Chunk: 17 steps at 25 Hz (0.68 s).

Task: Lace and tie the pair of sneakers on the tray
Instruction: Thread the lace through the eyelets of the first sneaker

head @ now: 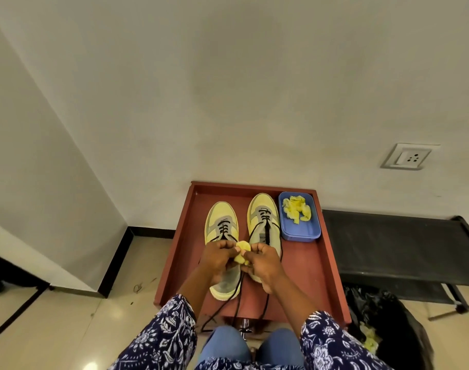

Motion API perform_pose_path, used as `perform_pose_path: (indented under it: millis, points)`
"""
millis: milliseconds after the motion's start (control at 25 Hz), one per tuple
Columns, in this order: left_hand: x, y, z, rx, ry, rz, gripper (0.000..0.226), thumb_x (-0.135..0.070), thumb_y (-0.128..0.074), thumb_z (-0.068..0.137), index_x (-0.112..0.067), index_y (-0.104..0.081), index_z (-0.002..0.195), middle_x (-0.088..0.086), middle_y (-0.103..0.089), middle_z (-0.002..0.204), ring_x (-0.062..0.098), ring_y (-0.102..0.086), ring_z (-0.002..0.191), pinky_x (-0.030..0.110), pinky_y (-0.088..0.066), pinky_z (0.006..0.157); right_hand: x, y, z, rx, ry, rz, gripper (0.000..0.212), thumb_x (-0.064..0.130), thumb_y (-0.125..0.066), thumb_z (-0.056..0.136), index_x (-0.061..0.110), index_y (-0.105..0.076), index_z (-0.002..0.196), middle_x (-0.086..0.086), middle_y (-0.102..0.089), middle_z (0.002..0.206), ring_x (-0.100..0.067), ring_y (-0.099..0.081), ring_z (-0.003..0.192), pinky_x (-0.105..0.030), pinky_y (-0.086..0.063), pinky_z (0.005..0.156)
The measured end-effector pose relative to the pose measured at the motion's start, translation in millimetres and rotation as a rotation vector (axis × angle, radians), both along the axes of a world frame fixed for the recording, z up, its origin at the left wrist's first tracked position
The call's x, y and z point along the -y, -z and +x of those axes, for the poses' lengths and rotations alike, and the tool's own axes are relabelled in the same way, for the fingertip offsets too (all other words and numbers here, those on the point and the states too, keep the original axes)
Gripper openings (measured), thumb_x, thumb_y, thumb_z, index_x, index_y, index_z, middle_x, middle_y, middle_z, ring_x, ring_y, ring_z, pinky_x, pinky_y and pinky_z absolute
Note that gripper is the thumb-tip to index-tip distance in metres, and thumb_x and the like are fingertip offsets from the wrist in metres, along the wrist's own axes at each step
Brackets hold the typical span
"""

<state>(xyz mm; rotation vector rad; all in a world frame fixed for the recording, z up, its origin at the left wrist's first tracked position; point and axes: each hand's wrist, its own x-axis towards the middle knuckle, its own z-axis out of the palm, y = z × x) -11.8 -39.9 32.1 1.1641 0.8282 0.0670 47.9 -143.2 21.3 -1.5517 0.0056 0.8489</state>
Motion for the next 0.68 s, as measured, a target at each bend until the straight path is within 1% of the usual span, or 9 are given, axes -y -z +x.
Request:
perform_pose_path:
  millis: [80,160,280,360,400,480,560,600,680]
  points:
    - [-3,3,-9,-0.024,0.045,0.046,0.014,0.005,-0.057,0.086,-0.005,-0.061,0.077,0.004,-0.065,0.059,0.009,-0.060,0.049,0.018,-0.050,0.048,0,2,-8,0.000,0.002,-0.018,0.009,0.000,-0.056,0.088,0.008,-0.058,0.083,-0.010,-0.062,0.083,-0.017,-0.062,0.072,-0.021,-0.054,0.054]
    - [-8,4,-16,-0.046,0.102,0.128,0.015,0.005,-0.059,0.085,-0.006,-0.061,0.076,0.004,-0.063,0.057,0.008,-0.057,0.046,0.019,-0.049,0.049,0,5,-15,0.032,0.010,-0.057,0.012,-0.001,-0.056,0.087,0.008,-0.058,0.081,-0.012,-0.063,0.083,-0.019,-0.062,0.073,-0.024,-0.054,0.056]
    - [-21,6,-21,-0.102,0.107,0.377,0.017,0.003,-0.060,0.085,-0.010,-0.062,0.074,0.004,-0.058,0.058,0.011,-0.053,0.048,0.026,-0.049,0.060,4,13,-19,0.090,0.091,-0.138,0.012,0.001,-0.059,0.084,0.011,-0.059,0.077,-0.015,-0.064,0.088,-0.024,-0.063,0.077,-0.031,-0.055,0.060]
    - [-30,8,-26,-0.162,0.135,0.616,0.006,-0.006,-0.063,0.084,-0.010,-0.065,0.080,0.003,-0.064,0.071,0.015,-0.058,0.066,0.029,-0.049,0.074,9,18,-24,0.176,0.136,-0.226,0.006,0.005,-0.062,0.082,0.009,-0.060,0.077,-0.012,-0.066,0.086,-0.025,-0.063,0.077,-0.037,-0.057,0.066]
    - [-33,8,-29,-0.190,0.213,0.729,0.005,-0.011,-0.063,0.084,-0.009,-0.067,0.087,0.004,-0.066,0.083,0.016,-0.060,0.077,0.028,-0.047,0.078,11,18,-27,0.244,0.135,-0.290,0.003,0.007,-0.062,0.081,0.008,-0.061,0.078,-0.008,-0.065,0.082,-0.024,-0.063,0.076,-0.037,-0.057,0.070]
    - [-37,10,-34,-0.231,0.454,0.881,0.019,-0.018,-0.063,0.085,-0.007,-0.067,0.100,0.005,-0.066,0.103,0.017,-0.060,0.097,0.023,-0.042,0.081,15,17,-36,0.349,0.115,-0.374,0.005,0.010,-0.062,0.081,0.006,-0.060,0.079,-0.004,-0.062,0.076,-0.021,-0.059,0.072,-0.032,-0.050,0.069]
    - [-39,10,-36,-0.252,0.680,0.935,0.028,-0.023,-0.062,0.086,-0.008,-0.066,0.110,0.005,-0.065,0.115,0.018,-0.057,0.108,0.020,-0.039,0.084,15,17,-47,0.391,0.089,-0.383,0.007,0.010,-0.062,0.081,0.007,-0.057,0.077,-0.004,-0.061,0.074,-0.021,-0.057,0.071,-0.029,-0.045,0.066]
    - [-40,10,-37,-0.252,0.761,0.943,0.031,-0.024,-0.062,0.087,-0.009,-0.065,0.113,0.005,-0.063,0.118,0.017,-0.056,0.111,0.020,-0.039,0.087,13,19,-51,0.408,0.077,-0.384,0.009,0.011,-0.062,0.081,0.008,-0.055,0.075,-0.007,-0.062,0.076,-0.024,-0.058,0.073,-0.030,-0.045,0.067]
    - [-43,11,-38,-0.251,0.853,0.925,0.034,-0.024,-0.062,0.086,-0.011,-0.062,0.118,0.005,-0.061,0.124,0.017,-0.053,0.116,0.022,-0.038,0.093,9,26,-59,0.455,0.054,-0.409,0.013,0.010,-0.063,0.079,0.009,-0.052,0.073,-0.012,-0.062,0.082,-0.028,-0.058,0.079,-0.031,-0.045,0.070]
